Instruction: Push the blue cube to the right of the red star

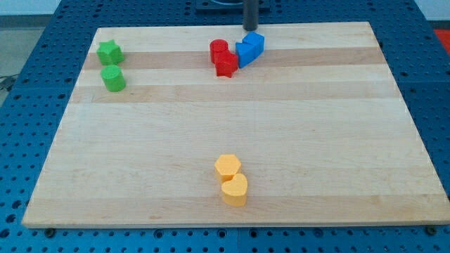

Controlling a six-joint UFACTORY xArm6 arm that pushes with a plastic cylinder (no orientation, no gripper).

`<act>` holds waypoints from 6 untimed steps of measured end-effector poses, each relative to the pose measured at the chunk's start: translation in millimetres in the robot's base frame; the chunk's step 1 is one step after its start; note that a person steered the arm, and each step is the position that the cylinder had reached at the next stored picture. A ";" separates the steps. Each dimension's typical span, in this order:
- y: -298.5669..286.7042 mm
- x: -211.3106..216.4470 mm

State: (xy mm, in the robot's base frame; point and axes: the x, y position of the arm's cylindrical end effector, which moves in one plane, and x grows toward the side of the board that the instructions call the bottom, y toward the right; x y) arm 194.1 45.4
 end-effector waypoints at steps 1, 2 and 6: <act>3.3 0.0; 20.4 -0.1; 9.6 21.8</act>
State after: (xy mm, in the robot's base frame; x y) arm 215.9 55.0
